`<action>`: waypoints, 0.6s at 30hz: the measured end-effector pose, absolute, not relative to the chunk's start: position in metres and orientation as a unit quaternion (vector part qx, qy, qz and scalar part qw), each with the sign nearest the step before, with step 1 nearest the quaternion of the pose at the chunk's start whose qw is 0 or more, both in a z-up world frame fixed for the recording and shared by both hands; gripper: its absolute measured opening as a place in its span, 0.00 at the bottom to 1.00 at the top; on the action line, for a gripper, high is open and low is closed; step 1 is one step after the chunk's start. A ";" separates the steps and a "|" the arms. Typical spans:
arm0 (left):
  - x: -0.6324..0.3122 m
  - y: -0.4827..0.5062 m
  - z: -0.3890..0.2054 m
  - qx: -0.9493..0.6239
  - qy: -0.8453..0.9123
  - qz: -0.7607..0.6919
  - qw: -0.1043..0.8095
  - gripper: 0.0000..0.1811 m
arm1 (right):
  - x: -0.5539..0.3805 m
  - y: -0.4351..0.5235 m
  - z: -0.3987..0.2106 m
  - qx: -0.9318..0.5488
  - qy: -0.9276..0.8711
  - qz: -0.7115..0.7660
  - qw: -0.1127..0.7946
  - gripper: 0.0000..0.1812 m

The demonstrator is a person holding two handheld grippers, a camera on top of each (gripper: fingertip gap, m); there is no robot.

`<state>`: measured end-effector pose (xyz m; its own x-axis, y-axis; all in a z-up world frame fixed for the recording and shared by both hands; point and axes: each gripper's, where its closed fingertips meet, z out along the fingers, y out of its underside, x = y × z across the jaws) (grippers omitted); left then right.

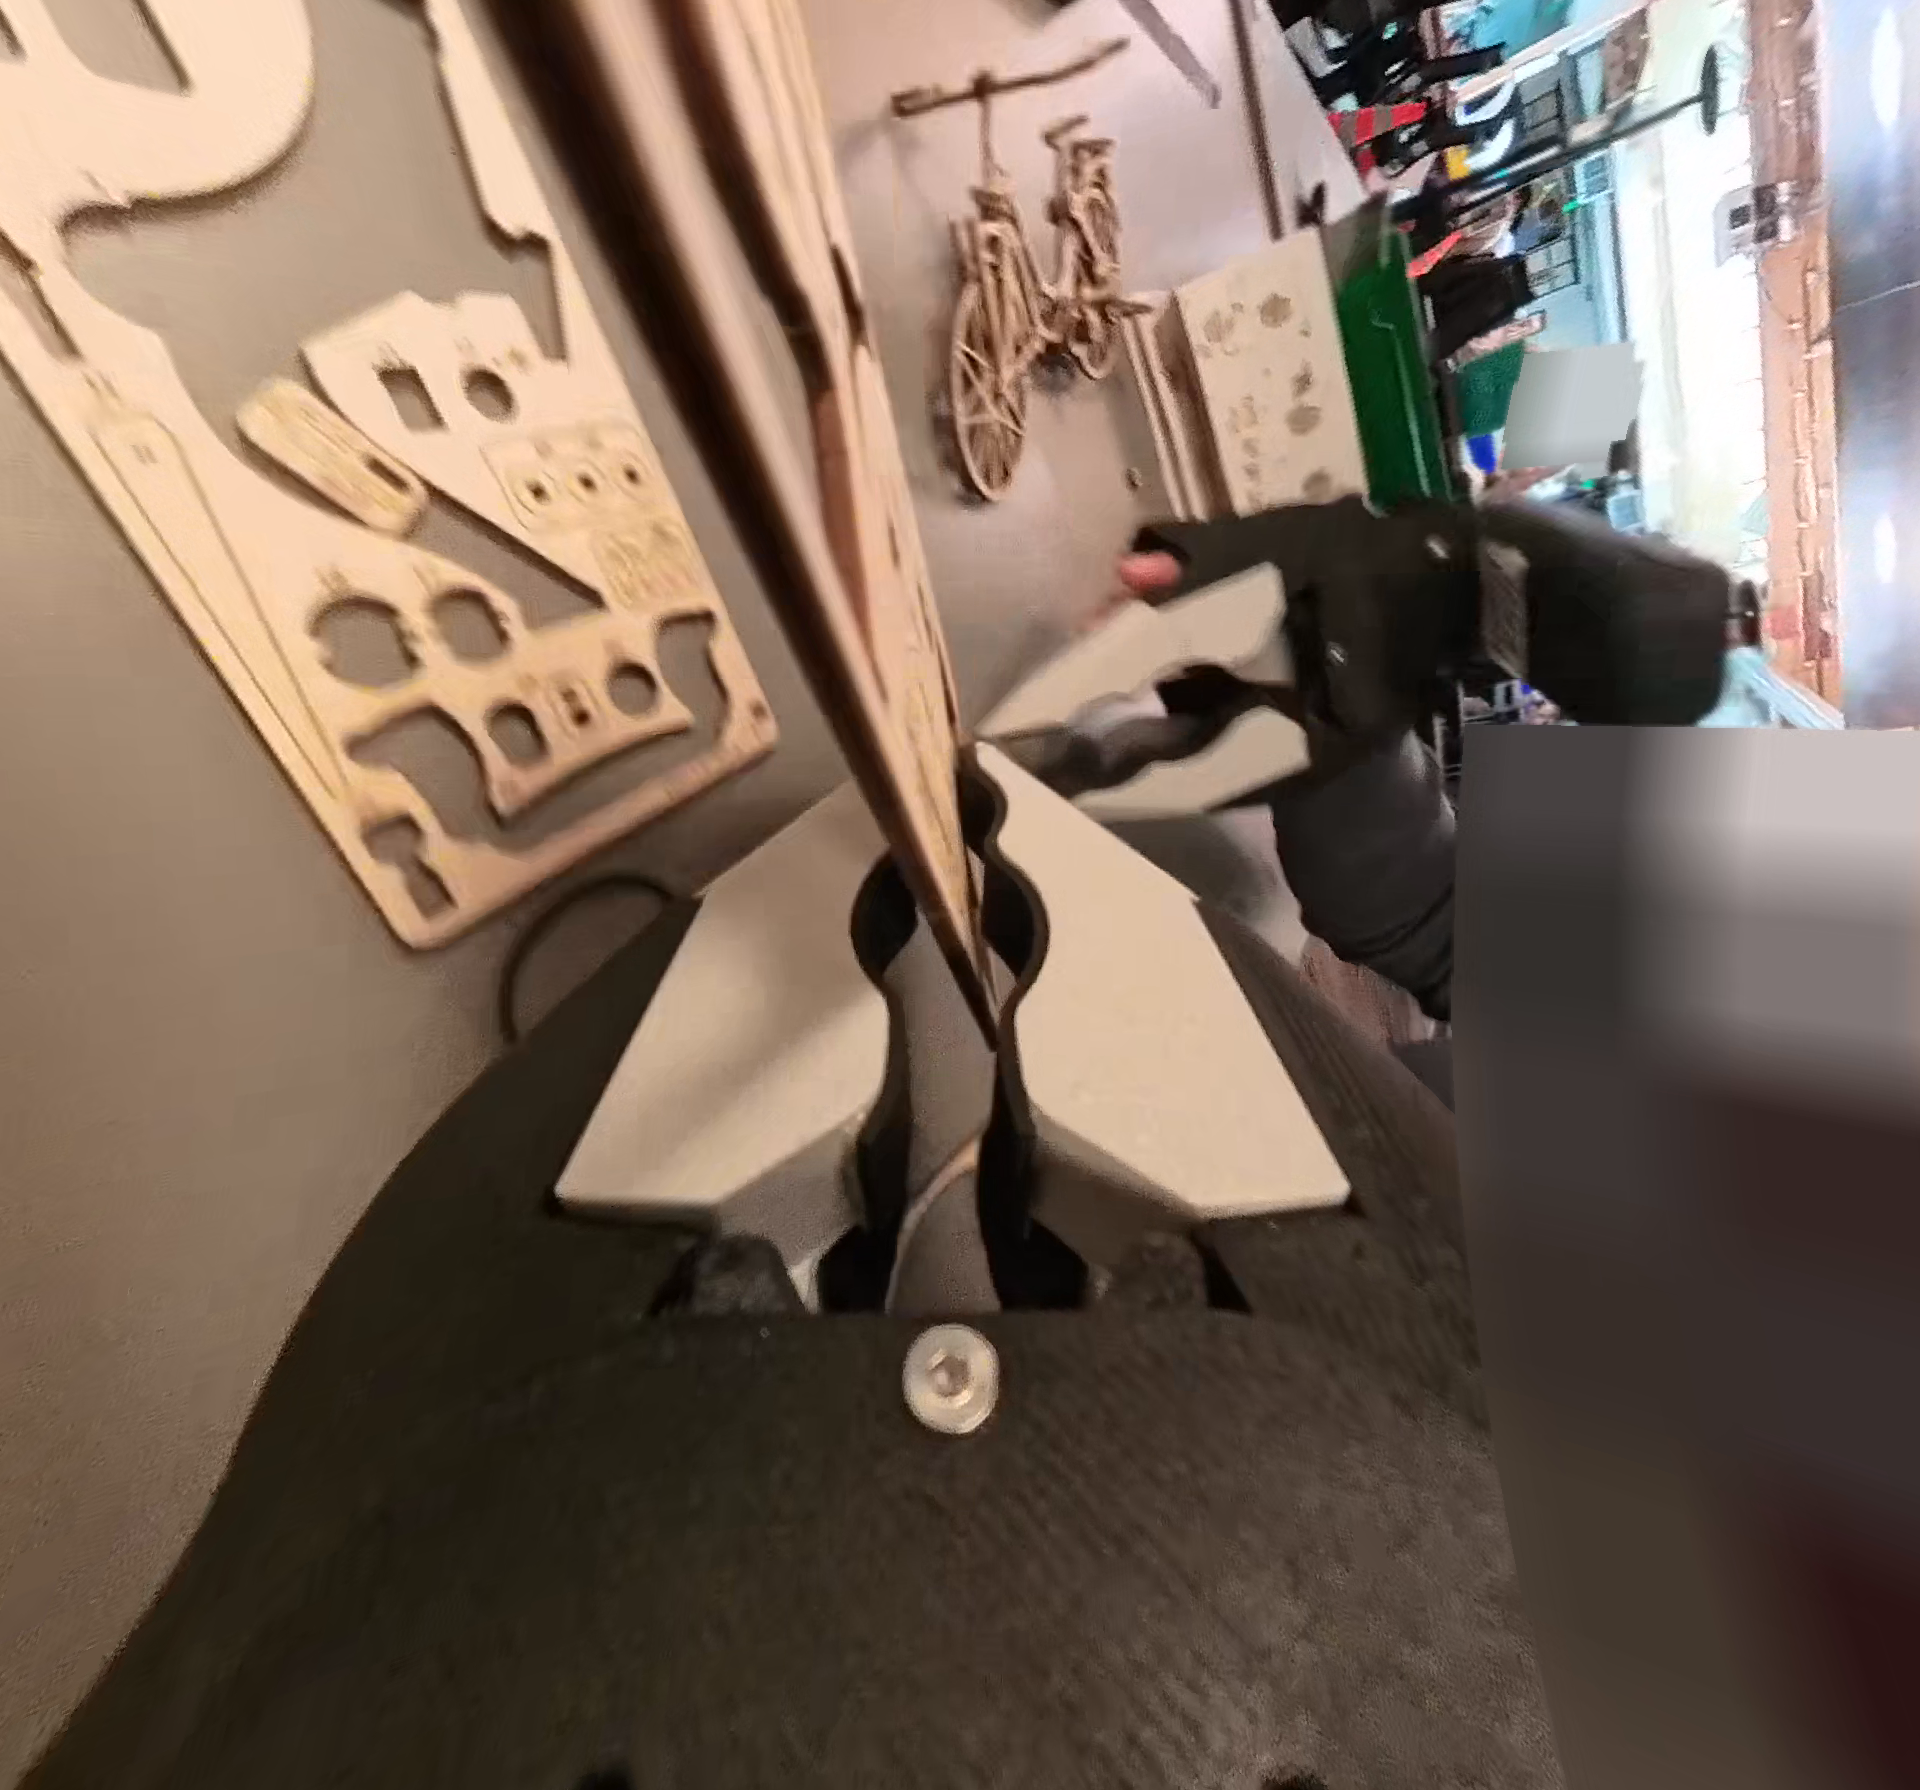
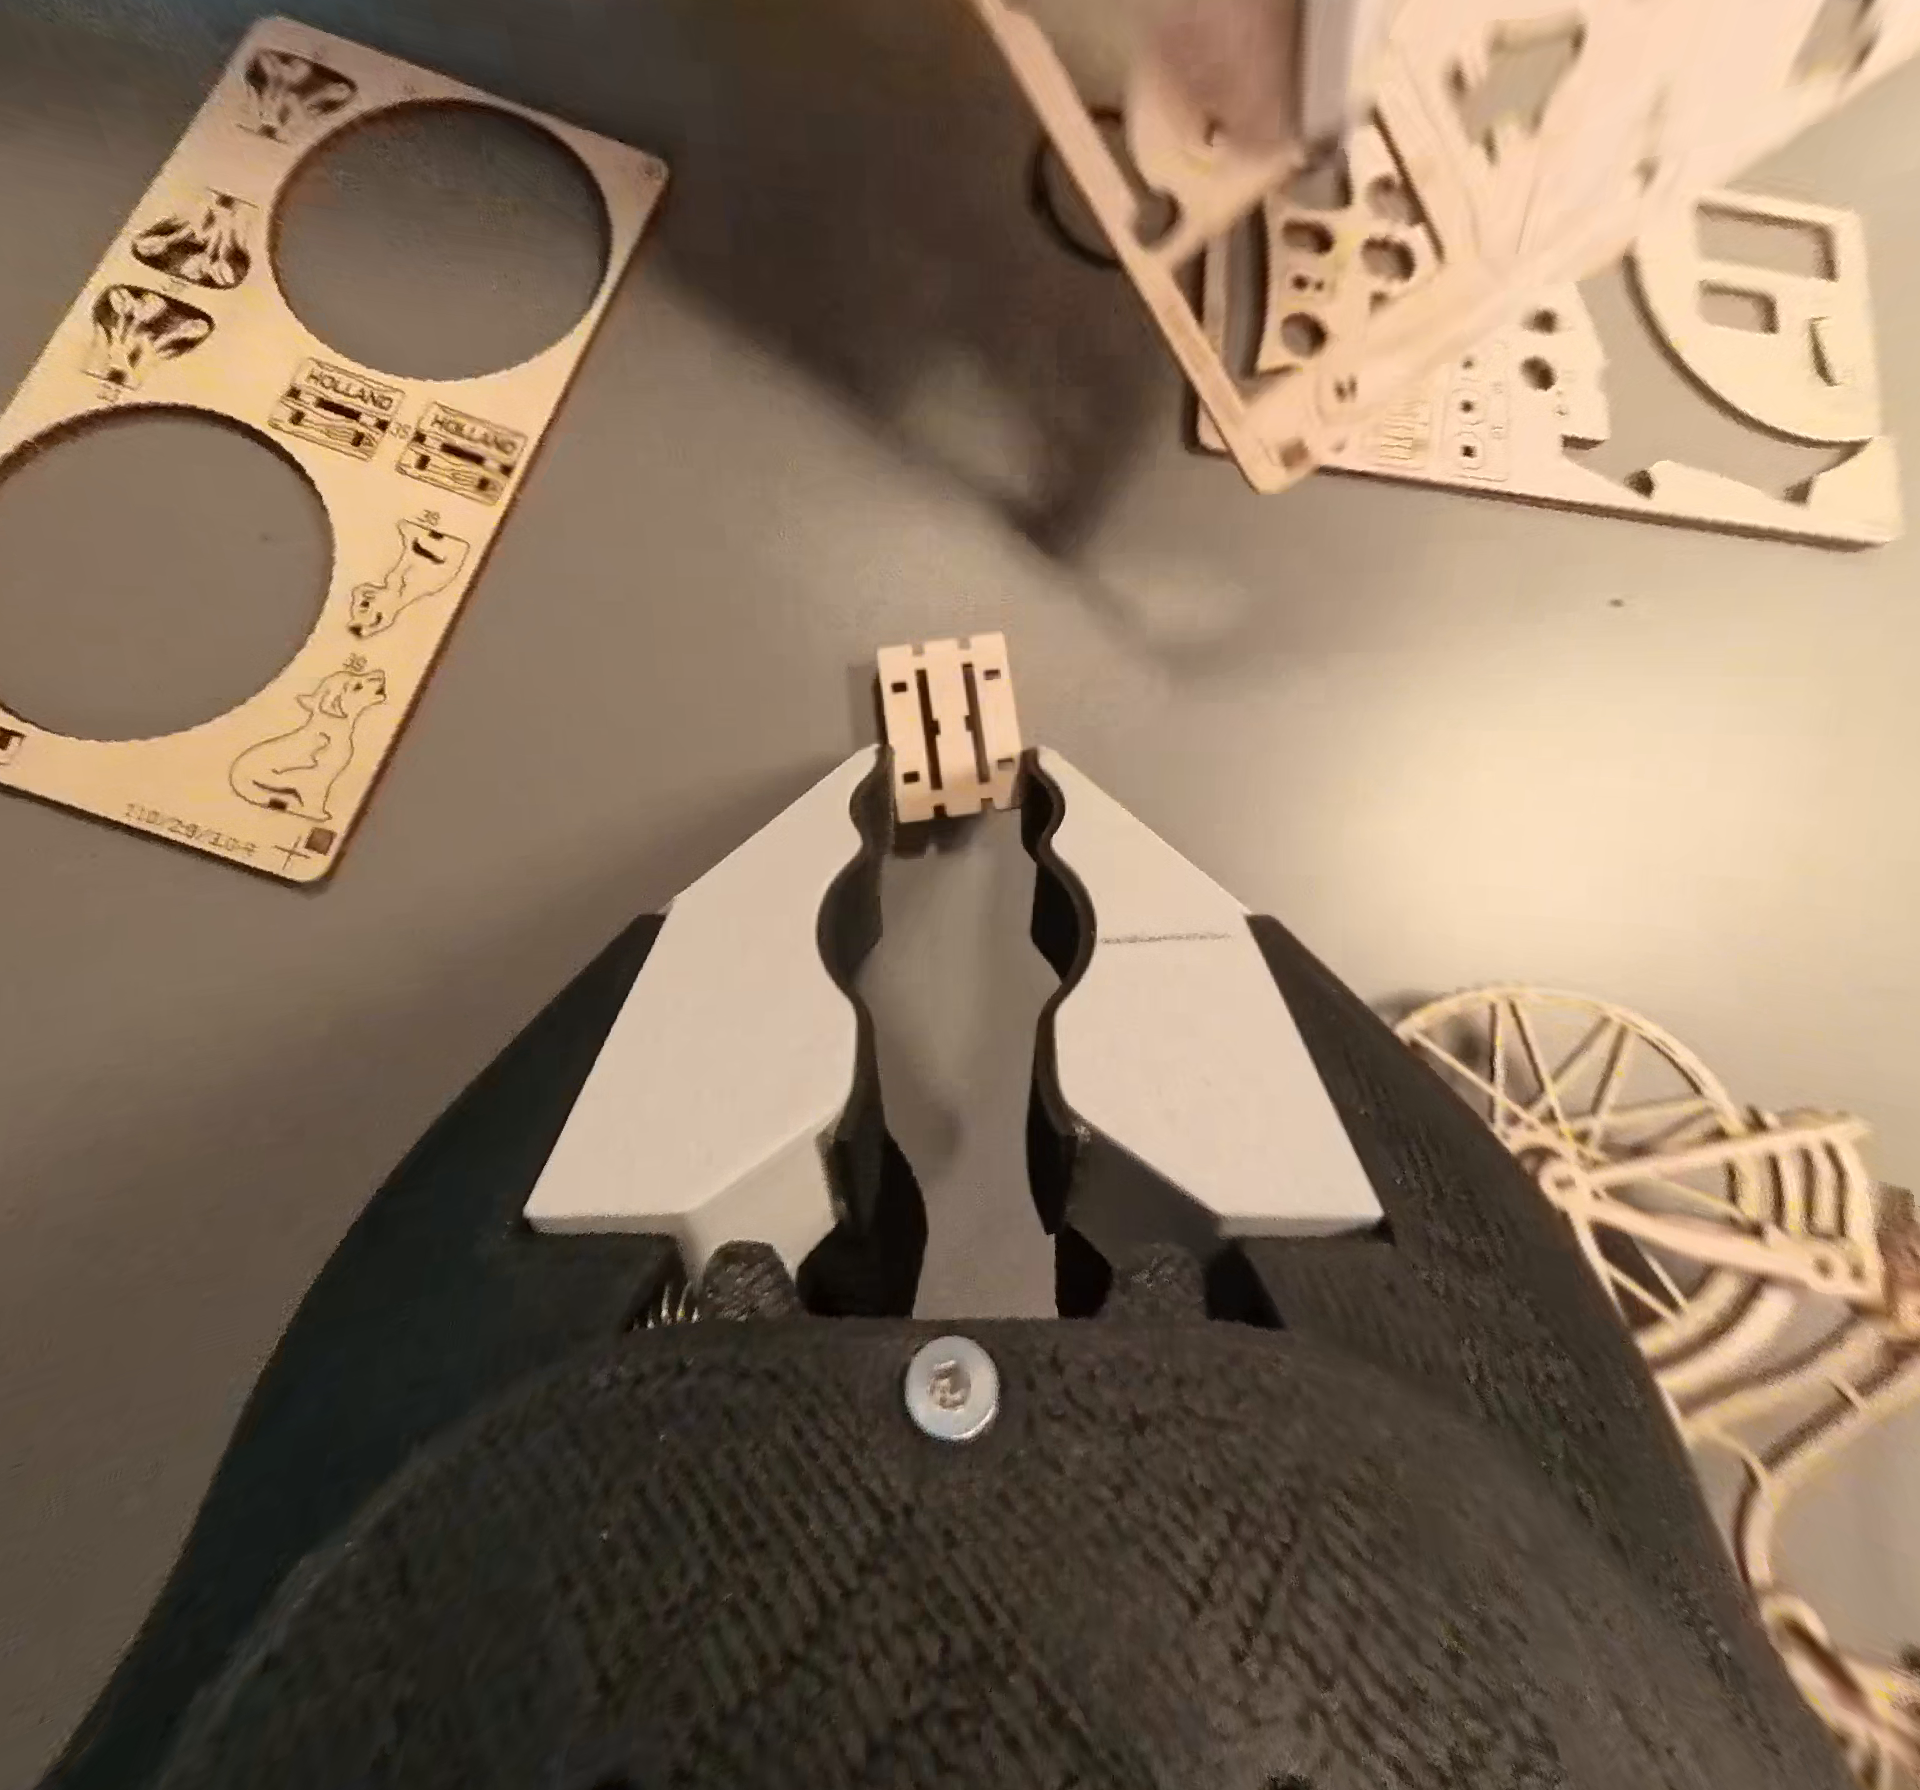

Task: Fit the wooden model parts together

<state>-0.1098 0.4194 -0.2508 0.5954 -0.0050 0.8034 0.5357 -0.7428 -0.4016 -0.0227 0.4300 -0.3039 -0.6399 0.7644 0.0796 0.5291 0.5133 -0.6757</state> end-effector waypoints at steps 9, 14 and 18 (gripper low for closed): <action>-0.136 0.443 -0.259 -0.852 -0.246 -0.232 0.399 0.50 | 0.008 0.450 -0.264 -0.321 -0.782 0.297 0.444 0.13; -0.095 0.429 -0.225 -0.807 -0.195 -0.137 0.541 0.50 | 0.011 0.449 -0.256 -0.264 -0.772 0.262 0.515 0.12; -0.019 0.425 -0.218 -0.785 -0.089 -0.263 0.553 0.29 | 0.015 0.437 -0.256 -0.225 -0.774 0.258 0.533 0.13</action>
